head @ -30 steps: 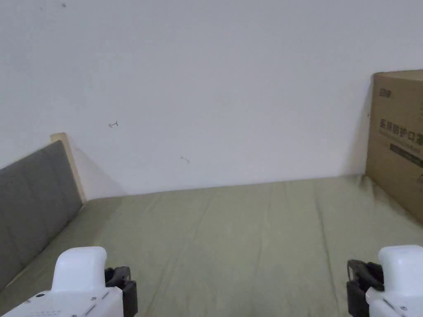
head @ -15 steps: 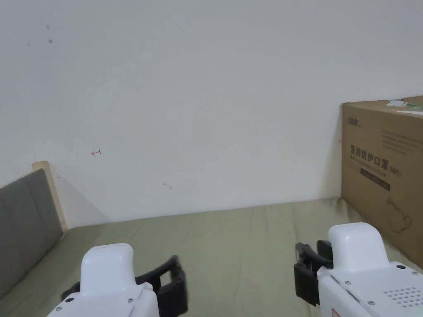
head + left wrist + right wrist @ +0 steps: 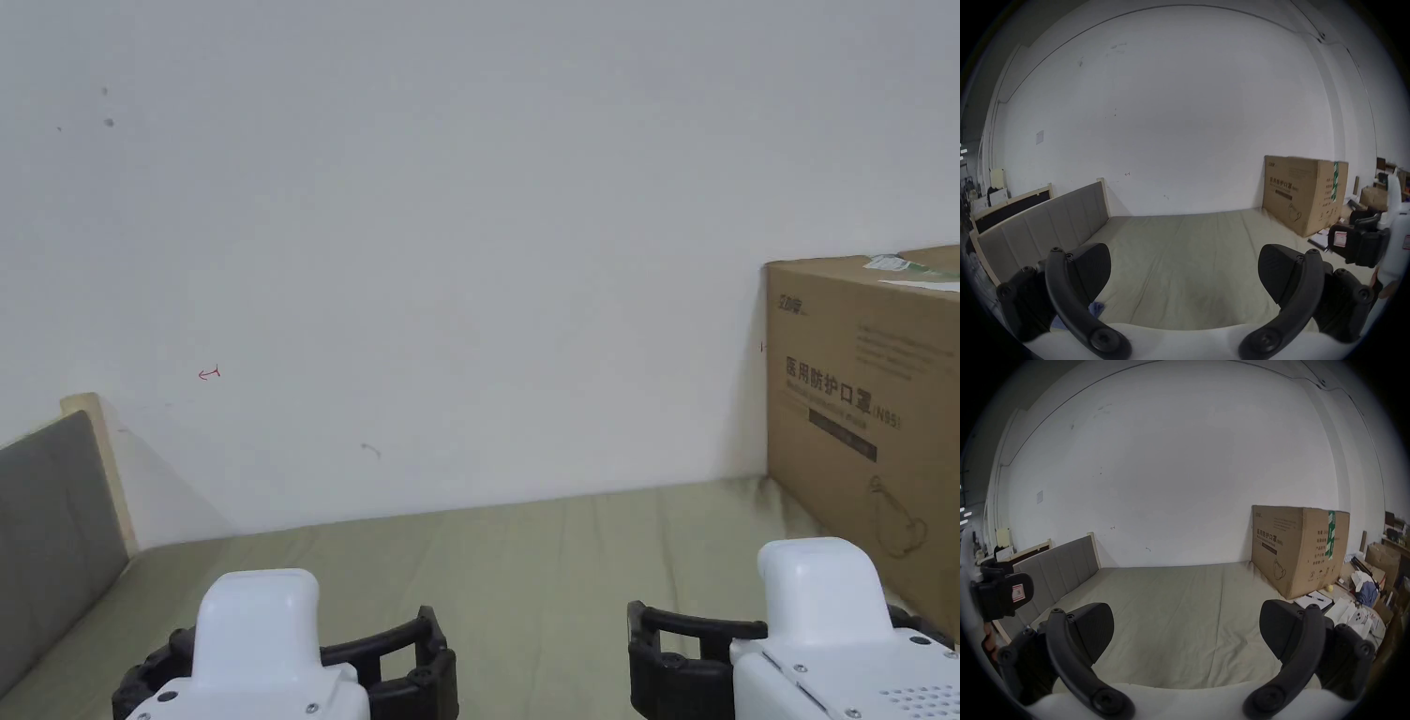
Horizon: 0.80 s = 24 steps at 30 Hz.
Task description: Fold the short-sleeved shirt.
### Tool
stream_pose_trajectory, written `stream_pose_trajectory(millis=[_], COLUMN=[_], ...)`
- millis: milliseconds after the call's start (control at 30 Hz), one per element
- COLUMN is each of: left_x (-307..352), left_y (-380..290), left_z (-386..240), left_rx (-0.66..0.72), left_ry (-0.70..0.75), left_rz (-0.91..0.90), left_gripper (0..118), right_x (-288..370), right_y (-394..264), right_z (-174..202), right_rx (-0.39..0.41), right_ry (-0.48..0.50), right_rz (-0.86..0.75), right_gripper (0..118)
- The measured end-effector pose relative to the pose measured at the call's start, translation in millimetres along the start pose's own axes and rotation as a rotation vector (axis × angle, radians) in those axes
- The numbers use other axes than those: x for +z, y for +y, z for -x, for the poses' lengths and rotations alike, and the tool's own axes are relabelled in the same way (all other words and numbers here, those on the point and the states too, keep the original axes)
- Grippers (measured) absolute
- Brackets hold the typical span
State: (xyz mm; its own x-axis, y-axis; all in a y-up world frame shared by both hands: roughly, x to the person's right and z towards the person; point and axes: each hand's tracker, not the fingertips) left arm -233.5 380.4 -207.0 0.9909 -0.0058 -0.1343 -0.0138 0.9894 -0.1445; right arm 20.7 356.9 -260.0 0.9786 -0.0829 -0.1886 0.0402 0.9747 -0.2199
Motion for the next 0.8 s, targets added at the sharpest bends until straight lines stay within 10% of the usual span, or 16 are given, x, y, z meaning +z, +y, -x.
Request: stream_pose_trajectory(millis=[800], left_x=[-11.6], left_y=[-0.2], left_z=[3.4], left_rx=[-0.03], left_ry=[0.063], left_rz=[-0.007], left_gripper=[118], right_x=[-9.9], right_y=[-5.9], right_z=[14.3], right_rx=[0.061], right_ry=[-0.023], right_rz=[0.009], right_gripper=[118])
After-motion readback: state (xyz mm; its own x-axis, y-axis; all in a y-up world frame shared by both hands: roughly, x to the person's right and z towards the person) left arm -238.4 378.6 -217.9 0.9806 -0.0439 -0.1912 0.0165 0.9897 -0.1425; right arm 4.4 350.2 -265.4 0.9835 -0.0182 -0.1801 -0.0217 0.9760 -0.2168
